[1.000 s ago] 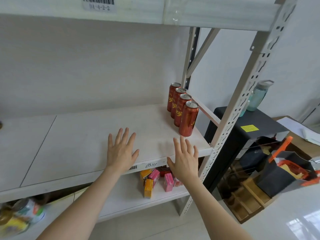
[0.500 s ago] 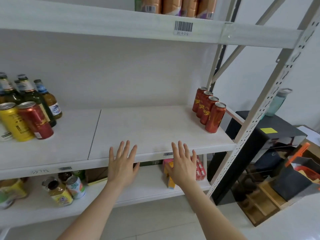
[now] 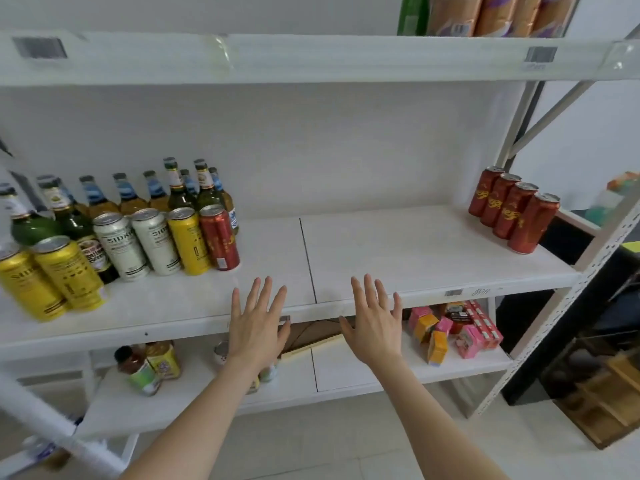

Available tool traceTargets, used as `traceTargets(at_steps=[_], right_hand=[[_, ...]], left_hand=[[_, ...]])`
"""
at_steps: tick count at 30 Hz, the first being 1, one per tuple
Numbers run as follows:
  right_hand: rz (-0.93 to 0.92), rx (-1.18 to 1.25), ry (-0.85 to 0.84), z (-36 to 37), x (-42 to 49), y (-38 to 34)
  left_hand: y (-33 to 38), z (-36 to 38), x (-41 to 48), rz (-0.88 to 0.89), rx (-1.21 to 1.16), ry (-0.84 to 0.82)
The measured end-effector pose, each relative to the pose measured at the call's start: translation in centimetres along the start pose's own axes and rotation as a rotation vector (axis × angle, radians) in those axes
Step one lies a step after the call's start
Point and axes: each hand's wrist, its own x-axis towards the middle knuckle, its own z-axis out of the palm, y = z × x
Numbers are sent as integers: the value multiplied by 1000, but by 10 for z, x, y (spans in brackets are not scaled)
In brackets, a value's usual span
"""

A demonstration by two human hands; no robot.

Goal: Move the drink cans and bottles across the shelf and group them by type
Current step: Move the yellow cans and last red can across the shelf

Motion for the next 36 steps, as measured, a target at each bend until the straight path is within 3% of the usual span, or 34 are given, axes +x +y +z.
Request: traceTargets(at_steps=[9,22,36], right_hand=[[-73,25,-48,36,9,-136],[-97,-10,-60,84,41,-300],[-62,79,50,112,40,-483]], left_hand=[[-125,8,-29,-82,27,-24],[-285,18,-48,-117,37,65],[-474,1,-89,-115,37,128]])
